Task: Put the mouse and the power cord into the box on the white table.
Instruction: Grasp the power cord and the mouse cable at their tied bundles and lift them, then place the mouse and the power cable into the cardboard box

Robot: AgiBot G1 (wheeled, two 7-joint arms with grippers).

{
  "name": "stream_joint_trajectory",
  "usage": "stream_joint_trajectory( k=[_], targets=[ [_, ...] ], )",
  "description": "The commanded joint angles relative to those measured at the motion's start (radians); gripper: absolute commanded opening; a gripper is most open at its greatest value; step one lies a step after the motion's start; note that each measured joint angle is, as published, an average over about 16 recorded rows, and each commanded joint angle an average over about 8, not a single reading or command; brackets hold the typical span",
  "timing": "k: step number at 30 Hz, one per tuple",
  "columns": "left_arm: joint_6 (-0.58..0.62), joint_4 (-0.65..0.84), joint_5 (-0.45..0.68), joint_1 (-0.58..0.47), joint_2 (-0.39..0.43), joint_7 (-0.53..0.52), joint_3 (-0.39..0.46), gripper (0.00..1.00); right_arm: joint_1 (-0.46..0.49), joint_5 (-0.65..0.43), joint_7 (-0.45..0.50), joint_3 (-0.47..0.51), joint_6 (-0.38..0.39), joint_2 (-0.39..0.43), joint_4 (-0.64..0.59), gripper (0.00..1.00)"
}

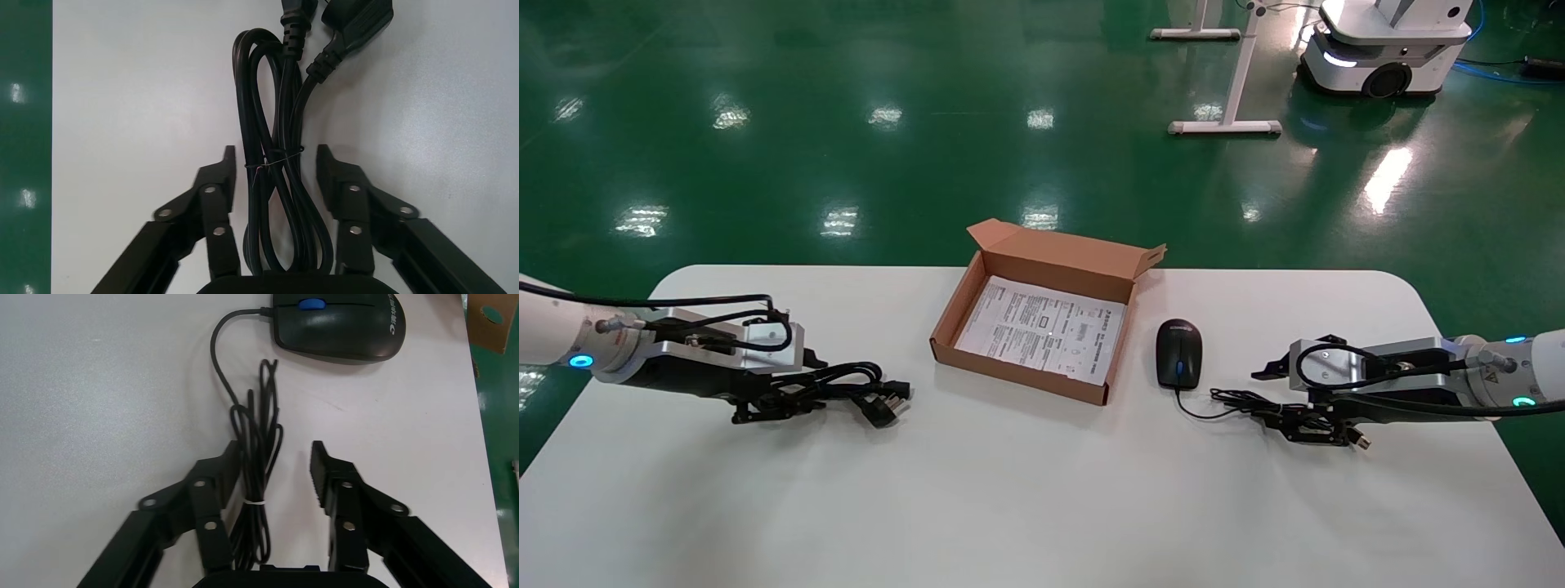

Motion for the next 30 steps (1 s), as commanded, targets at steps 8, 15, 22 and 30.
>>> stream_joint_trajectory(
  k=[8, 15, 22, 30],
  targets=[
    [0.0, -0.001, -0.001, -0.001, -0.001, -0.001, 0.0, 0.0, 0.0, 0.0, 0.0, 0.0, -0.001, 0.001, 0.001, 0.0],
    [0.018, 0.0, -0.019, -0.036, -0.034, -0.007, -0.013, 0.0, 0.032, 0.023, 0.015, 0.016, -0.024, 0.018, 0.004, 0.0],
    [0.057, -0.024, -0.064, -0.143, -0.103, -0.008, -0.045, 0.0, 0.14, 0.097, 0.083, 0.068, -0.073, 0.033, 0.013, 0.0],
    [-0.122, -0.022, -0.148, -0.237, -0.081, -0.11, -0.107, 0.0, 0.243, 0.161, 0.1, 0.113, -0.027, -0.048, 0.061, 0.0]
  ],
)
